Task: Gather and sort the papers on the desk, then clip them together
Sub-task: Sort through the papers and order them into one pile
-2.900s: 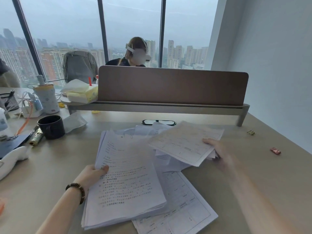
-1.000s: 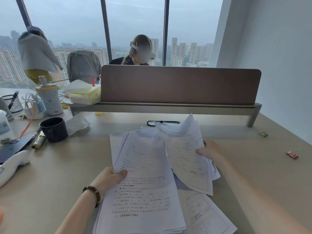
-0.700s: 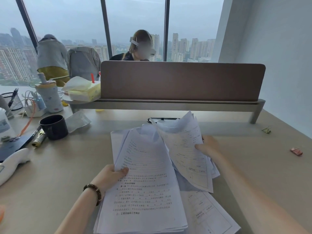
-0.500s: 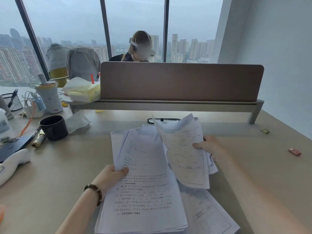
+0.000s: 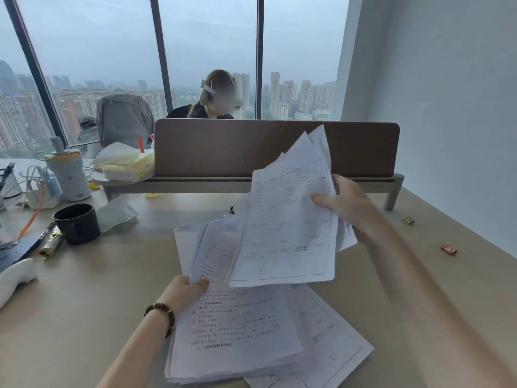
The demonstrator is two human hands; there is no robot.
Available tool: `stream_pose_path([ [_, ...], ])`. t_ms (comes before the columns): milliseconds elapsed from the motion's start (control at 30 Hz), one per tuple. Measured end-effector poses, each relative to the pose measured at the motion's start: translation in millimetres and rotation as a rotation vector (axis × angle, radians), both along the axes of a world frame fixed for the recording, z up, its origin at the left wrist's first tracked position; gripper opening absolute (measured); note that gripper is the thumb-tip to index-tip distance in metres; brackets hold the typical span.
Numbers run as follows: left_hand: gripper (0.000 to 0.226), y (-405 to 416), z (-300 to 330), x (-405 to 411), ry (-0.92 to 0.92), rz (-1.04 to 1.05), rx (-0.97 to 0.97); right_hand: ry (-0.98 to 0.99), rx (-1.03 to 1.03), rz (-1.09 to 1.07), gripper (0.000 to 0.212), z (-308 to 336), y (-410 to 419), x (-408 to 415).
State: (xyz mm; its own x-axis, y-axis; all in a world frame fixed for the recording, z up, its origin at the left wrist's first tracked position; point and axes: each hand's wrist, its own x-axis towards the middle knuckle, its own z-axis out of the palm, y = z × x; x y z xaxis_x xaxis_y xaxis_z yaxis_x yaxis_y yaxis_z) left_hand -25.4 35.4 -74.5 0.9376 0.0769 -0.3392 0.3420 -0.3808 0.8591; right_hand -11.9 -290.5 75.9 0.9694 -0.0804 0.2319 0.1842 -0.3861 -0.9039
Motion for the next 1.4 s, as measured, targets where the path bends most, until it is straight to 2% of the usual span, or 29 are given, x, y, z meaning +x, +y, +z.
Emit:
stream_pose_path([
  [100, 0.025, 0, 10, -7, -0.009, 0.0, -0.045, -0.042, 0.01, 0.06, 0.027, 26, -3, -19],
  [267, 0.029, -7, 32, -22, -0.088, 0.09, -0.328, 0.023, 0.121, 0.07, 0.026, 7, -4, -40],
  [367, 0.056, -16, 49, -33, -0.097, 0.088, -0.45, 0.113, 0.152, 0.02, 0.022, -29, -2, -45],
  [433, 0.086, -21, 57, -37, -0.116, 0.044, -0.444, 0.187, 0.143, -0.011, 0.025, -52, -2, -47],
  [467, 0.091, -24, 60, -40, -0.131, 0.02, -0.455, 0.229, 0.142, -0.003, 0.027, -61, -1, -48],
  [500, 0.087, -27, 61, -41, -0.155, -0.002, -0.475, 0.265, 0.168, 0.01, 0.028, -69, 0, -50],
  [633, 0.038, -38, 67, -49, -0.223, -0.077, -0.564, 0.408, 0.43, 0.103, 0.037, -95, 10, -61],
  [700, 0.021, -42, 67, -50, -0.242, -0.109, -0.573, 0.432, 0.491, 0.158, 0.032, -100, 14, -66],
  [733, 0.017, -43, 68, -51, -0.245, -0.12, -0.576, 0.421, 0.494, 0.182, 0.036, -102, 14, -66],
  [833, 0.024, -38, 65, -47, -0.283, -0.17, -0.55, 0.34, 0.467, 0.157, 0.051, -101, 14, -68],
  [933, 0.028, -32, 65, -45, -0.408, -0.159, -0.534, 0.18, 0.317, 0.127, 0.047, -93, 15, -70],
  [1000, 0.052, -30, 65, -45, -0.513, -0.151, -0.508, 0.086, 0.256, 0.075, 0.039, -83, 20, -74],
  [1033, 0.055, -29, 66, -46, -0.559, -0.148, -0.484, 0.043, 0.24, 0.051, 0.038, -79, 23, -75],
  [1133, 0.035, -30, 69, -50, -0.648, -0.12, -0.474, -0.044, 0.203, 0.033, 0.039, -74, 27, -79],
  [1267, 0.04, -28, 77, -55, -0.685, -0.132, -0.562, -0.169, 0.226, 0.05, 0.029, -66, 33, -88],
  [1400, 0.033, -27, 88, -56, -0.709, -0.133, -0.557, -0.282, 0.307, 0.081, 0.033, -52, 38, -88],
])
